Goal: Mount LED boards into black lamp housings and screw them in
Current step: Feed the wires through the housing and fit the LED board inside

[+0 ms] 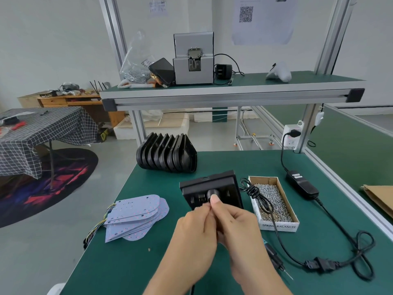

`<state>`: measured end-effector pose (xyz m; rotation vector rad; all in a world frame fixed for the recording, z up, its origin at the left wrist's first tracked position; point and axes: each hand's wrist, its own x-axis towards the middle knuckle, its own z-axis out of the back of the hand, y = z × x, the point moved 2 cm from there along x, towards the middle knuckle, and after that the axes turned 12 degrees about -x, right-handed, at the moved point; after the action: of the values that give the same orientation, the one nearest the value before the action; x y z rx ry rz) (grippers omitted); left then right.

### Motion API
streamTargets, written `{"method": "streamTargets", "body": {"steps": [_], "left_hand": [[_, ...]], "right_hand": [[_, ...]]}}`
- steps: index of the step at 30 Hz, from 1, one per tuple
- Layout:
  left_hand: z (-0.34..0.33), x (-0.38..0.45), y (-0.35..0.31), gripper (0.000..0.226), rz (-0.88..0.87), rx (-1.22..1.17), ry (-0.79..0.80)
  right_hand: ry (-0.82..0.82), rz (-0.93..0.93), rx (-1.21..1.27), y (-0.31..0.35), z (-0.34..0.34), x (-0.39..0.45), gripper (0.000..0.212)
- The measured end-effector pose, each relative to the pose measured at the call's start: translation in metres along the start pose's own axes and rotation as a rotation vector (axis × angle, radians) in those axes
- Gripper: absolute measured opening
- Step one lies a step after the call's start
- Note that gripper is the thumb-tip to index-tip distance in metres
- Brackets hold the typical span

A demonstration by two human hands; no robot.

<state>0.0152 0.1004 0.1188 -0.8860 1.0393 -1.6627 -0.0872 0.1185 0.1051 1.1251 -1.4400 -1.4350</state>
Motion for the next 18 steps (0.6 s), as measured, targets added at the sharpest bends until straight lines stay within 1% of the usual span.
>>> {"method": "streamTargets", "body": {"steps": [3,5,6,9,13,18], "left_hand": [[0.001,-0.003,-0.001,0.038,-0.001,0.045,-0.066],[0.000,-0.007,-0.004,0.036,0.001,0.083,-0.088],[0.000,-0.008,-0.006,0.035,-0.003,0.099,-0.091],[-0.002,-0.010,-0.010,0.030,-0.020,0.193,-0.104],[-0.008,-0.012,-0.015,0.026,-0.015,0.317,-0.120],[-0.014,-0.017,-0.009,0.030,0.051,0.357,-0.134]], "right_hand": [[0.034,0.043,-0.098,0.009,0.003,0.004,0.059],[0.065,0.042,-0.166,0.012,0.006,0.008,0.057],[0.087,0.034,-0.162,0.013,0.007,0.009,0.055],[0.126,0.016,-0.085,0.013,0.006,0.009,0.049],[0.115,-0.043,0.062,0.012,0.003,0.007,0.042],[0.130,-0.116,0.172,0.007,0.001,0.008,0.045]]}}
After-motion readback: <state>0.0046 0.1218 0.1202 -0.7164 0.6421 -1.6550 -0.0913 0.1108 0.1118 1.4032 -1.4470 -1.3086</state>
